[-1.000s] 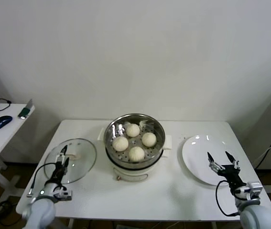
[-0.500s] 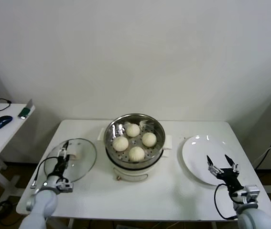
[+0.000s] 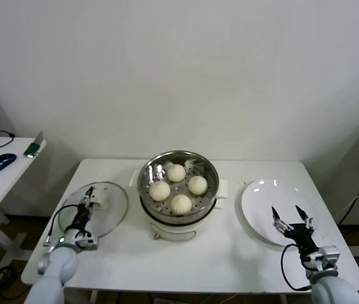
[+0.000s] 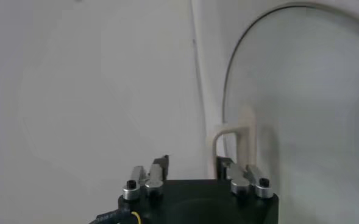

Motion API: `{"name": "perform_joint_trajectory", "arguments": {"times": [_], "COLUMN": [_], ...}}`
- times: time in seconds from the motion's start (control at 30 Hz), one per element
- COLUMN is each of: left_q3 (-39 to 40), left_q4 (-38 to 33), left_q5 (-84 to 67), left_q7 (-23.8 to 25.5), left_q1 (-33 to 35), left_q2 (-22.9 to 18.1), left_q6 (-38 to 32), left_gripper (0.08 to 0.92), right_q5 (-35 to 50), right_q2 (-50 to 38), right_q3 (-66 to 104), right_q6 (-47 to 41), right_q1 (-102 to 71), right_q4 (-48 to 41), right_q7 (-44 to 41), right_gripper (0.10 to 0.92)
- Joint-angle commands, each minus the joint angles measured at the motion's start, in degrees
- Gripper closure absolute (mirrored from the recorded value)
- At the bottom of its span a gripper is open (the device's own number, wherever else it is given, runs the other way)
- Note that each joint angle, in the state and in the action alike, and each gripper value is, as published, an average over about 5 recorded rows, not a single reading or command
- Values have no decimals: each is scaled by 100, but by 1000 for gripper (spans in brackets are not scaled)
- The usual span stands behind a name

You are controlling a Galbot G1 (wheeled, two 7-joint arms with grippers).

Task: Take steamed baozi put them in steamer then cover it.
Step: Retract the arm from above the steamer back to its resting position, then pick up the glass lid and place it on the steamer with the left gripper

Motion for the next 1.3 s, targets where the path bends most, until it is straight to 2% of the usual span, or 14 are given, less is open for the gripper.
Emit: {"name": "perform_joint_trajectory", "arguments": {"times": [0.03,0.23,0.43,0.53,0.7,0.97,1.17,1.3], "left_q3": [22,14,3,-40,-142,-177,38,581], "left_q4": [154,-44,-776,-1441,-2739,-4358,-5189,-5481], "left_q5": [-264,-413,-730,-862,-1071,-1175,-1308,-1483], "left_q7": [-66,-105,-88,-64,-105,-225,195,705], "left_q1": [-69,6,379,684,1410,2297,2374,1861], "left_q2": [14,19,155,267,489,879,1536,1985], "left_q6": [-57,-78,101,413,1439,2907,3817,4262], "left_gripper": [511,701,847,858,858,858,858,858], "right_q5": [-103,-190,-252,-266,-288,-338,-347,-368], "right_q2": [93,158,159,122,22,-138,-347,-440], "right_q3": [5,-18,-36,-40,-79,-235,-424,-582], "right_q6": [31,70,110,116,129,136,95,81], "right_q1": [29,91,131,169,277,537,776,952], "right_q4": [-46,-94,-144,-173,-257,-444,-521,-619], "right_q7": [-22,-34,-42,-44,-53,-68,-36,-40], "right_gripper": [203,203,203,203,203,203,203,203]}}
